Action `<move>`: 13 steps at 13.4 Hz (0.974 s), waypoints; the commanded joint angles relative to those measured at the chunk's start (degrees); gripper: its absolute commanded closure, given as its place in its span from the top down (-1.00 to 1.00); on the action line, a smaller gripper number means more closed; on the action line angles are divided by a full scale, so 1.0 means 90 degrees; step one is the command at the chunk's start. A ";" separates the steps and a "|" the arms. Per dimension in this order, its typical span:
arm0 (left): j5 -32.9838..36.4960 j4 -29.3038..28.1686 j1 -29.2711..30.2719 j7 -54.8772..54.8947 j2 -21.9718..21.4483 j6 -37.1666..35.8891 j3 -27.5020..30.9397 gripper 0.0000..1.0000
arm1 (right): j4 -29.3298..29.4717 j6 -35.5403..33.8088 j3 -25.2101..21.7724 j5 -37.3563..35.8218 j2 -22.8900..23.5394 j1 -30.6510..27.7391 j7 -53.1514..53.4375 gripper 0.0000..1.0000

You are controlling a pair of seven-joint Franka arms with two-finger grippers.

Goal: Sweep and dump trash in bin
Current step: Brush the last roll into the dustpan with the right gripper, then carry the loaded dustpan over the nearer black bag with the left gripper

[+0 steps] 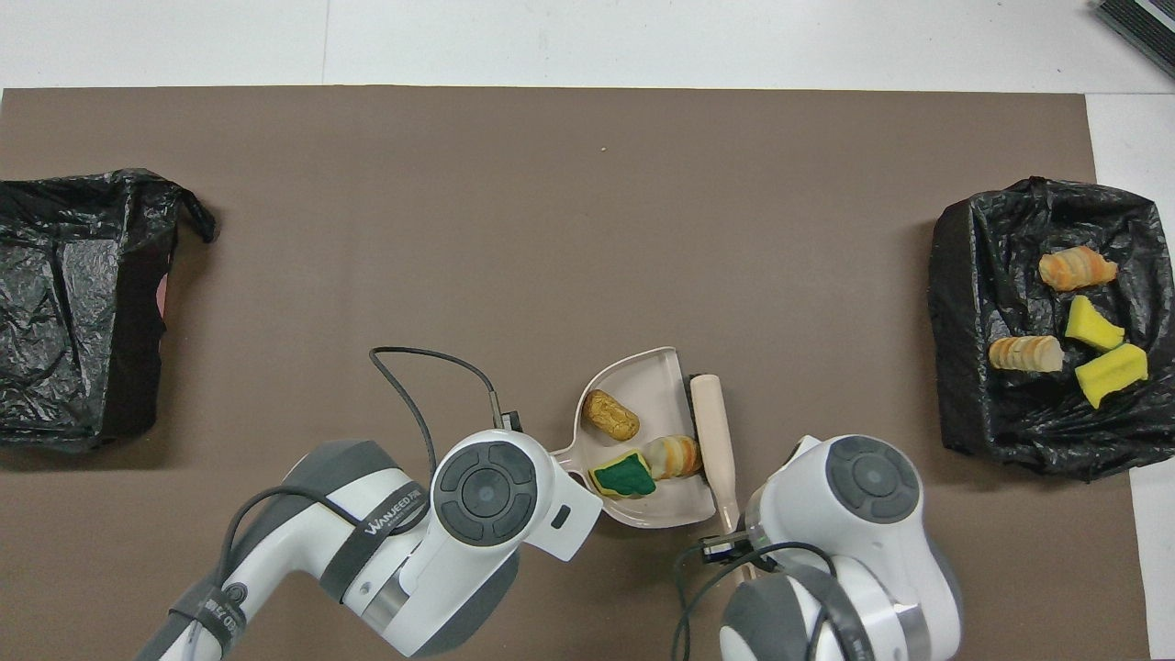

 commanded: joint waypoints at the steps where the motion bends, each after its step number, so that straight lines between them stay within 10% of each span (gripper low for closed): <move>1: -0.0005 0.0094 -0.0141 -0.0346 0.0010 -0.0254 0.0116 -1.00 | 0.0686 -0.0133 -0.0008 0.0224 0.0422 0.0139 0.0340 -1.00; 13: -0.0005 0.0093 0.1360 -0.2338 -0.0721 -0.0527 0.0145 -1.00 | 0.1253 -0.0837 0.0031 -0.0088 0.0022 0.0264 0.1306 -1.00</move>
